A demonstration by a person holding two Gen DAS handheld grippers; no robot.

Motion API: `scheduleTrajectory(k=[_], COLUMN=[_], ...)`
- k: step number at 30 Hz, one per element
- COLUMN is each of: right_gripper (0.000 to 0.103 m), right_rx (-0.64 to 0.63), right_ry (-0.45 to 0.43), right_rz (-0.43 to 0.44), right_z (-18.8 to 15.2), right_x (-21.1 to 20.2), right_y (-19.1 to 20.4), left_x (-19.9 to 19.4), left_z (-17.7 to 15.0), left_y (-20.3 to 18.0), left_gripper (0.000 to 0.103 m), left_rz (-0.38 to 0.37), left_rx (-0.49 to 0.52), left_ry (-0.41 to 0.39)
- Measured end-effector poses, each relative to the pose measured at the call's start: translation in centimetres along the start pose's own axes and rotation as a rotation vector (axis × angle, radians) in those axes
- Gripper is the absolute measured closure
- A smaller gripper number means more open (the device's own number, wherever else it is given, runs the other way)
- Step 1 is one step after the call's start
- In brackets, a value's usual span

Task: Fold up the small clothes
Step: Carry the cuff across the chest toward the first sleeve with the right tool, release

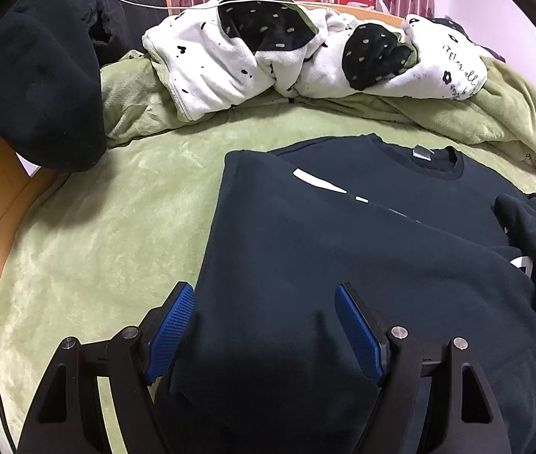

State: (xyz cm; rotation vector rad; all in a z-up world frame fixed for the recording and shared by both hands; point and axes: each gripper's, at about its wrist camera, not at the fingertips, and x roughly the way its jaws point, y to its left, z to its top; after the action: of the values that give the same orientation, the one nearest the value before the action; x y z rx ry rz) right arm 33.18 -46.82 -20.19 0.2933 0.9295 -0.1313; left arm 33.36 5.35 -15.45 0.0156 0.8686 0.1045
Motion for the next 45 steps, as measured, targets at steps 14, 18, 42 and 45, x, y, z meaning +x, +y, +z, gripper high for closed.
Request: scheduleTrajectory(k=[14, 18, 42, 45], right_gripper=[0.084, 0.084, 0.097, 0.092], right_rx=[-0.062, -0.125, -0.481, -0.469], right_ry=[-0.176, -0.251, -0.133, -0.094], right_rz=[0.029, 0.034, 0.213, 0.255], right_z=[2.1, 3.2, -4.6, -5.6], right_x=[-9.1, -13.5, -10.0, -9.2], right_y=[2.9, 6.6, 39.1, 38.7], left_x=[-3.0, -4.1, -5.2, -4.9], left_z=[0.2, 0.2, -2.7, -2.7], left_y=[1.0, 2.3, 11.8, 11.8], left_gripper=[0.028, 0.028, 0.028, 0.028], left_rz=[-0.008, 0.005, 0.027, 0.032], left_rx=[-0.018, -0.030, -0.088, -0.083], left_ry=[-0.039, -0.064, -0.066, -0.062])
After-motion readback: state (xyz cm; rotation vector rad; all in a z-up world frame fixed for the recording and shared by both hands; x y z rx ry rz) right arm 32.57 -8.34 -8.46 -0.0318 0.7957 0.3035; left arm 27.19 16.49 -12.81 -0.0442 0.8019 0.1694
